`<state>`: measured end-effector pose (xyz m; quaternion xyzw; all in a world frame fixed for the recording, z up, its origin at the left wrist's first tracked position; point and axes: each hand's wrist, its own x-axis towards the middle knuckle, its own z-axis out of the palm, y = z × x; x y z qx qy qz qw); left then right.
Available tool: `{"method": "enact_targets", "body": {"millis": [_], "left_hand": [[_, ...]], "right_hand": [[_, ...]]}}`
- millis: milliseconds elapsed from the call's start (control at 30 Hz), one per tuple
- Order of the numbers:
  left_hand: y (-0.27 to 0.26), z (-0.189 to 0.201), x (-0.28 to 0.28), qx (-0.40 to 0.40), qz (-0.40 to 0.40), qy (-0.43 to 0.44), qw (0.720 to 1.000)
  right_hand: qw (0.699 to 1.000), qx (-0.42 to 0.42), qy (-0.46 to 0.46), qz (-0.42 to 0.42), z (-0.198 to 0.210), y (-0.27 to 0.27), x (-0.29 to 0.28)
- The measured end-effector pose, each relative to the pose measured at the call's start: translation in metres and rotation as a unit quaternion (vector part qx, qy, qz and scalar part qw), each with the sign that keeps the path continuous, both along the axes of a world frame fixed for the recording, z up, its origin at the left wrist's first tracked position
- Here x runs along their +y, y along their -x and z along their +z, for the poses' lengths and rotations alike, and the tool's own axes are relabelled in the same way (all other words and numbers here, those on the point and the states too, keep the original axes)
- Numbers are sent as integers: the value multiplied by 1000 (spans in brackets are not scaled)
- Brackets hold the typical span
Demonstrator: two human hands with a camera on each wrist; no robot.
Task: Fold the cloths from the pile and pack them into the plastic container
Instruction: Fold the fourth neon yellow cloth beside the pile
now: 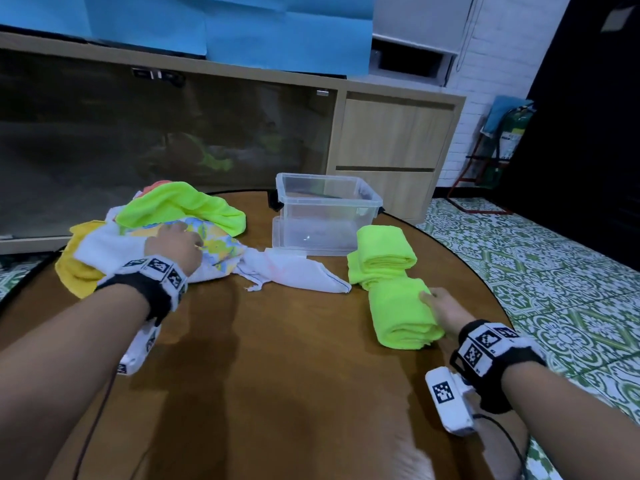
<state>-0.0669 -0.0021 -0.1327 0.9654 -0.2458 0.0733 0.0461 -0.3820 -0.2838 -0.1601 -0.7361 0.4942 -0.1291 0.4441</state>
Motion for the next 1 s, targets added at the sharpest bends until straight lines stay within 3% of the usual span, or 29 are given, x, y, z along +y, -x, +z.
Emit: {"method": "enact_targets", "body": {"millis": [533, 700, 833, 1000], "left_hand": [[-92, -11, 36, 36, 142, 91, 985], [-106, -34, 35, 74, 133, 99, 983], [-104, -18, 30, 93, 166, 158, 969], [-119, -11, 32, 74, 127, 125, 981]], "right_hand": [[990, 122, 61, 36, -12, -17, -23], [992, 106, 63, 28, -12, -18, -22], [990, 117, 73, 26, -9, -19, -18], [989, 124, 74, 20, -10, -20, -16]]}}
